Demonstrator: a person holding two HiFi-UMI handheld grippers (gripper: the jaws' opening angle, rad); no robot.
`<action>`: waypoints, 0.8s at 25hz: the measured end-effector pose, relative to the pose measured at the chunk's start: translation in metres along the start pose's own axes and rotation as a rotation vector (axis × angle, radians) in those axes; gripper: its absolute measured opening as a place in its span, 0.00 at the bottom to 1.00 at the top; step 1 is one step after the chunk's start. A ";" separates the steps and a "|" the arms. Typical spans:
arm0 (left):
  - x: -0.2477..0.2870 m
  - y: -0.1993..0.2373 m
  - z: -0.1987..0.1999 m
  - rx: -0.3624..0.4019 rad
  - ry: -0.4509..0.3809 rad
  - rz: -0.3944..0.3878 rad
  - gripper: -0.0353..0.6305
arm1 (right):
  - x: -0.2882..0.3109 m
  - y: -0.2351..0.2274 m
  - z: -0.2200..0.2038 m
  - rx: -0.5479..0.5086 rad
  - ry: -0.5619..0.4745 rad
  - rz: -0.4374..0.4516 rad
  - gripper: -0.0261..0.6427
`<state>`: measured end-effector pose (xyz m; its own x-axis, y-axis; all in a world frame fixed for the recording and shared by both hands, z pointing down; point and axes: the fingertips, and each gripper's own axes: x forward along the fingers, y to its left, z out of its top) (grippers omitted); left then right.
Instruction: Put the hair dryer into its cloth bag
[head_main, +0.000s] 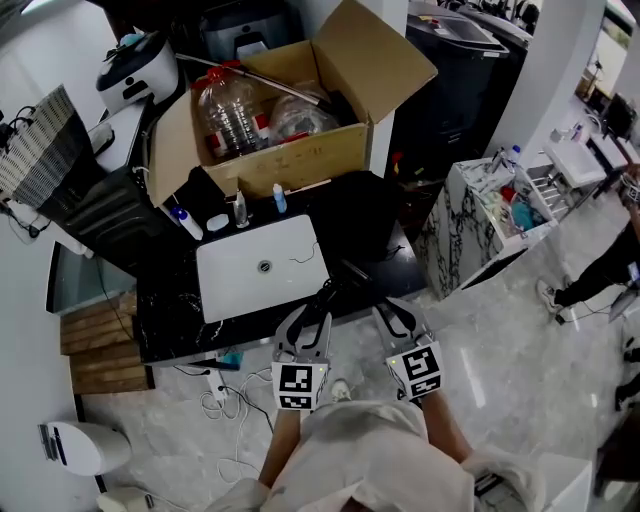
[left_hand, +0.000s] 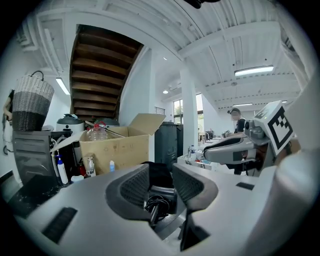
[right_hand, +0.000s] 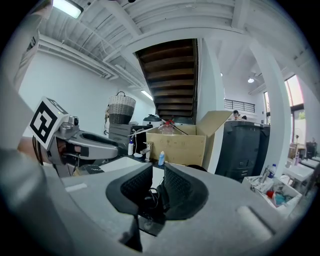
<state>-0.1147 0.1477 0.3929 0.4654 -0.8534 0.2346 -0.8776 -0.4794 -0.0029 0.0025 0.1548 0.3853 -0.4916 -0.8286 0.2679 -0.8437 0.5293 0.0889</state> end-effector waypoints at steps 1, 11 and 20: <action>0.001 0.002 -0.001 -0.003 0.001 -0.003 0.27 | 0.002 0.001 0.001 0.001 0.003 0.000 0.13; 0.009 0.016 -0.010 -0.025 0.007 -0.039 0.27 | 0.013 0.012 -0.002 0.026 0.042 -0.021 0.13; 0.024 0.017 -0.019 -0.030 0.021 -0.068 0.27 | 0.020 0.003 -0.013 0.033 0.064 -0.047 0.13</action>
<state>-0.1207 0.1224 0.4166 0.5219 -0.8145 0.2533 -0.8472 -0.5296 0.0427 -0.0069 0.1425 0.4028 -0.4375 -0.8383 0.3252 -0.8726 0.4832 0.0717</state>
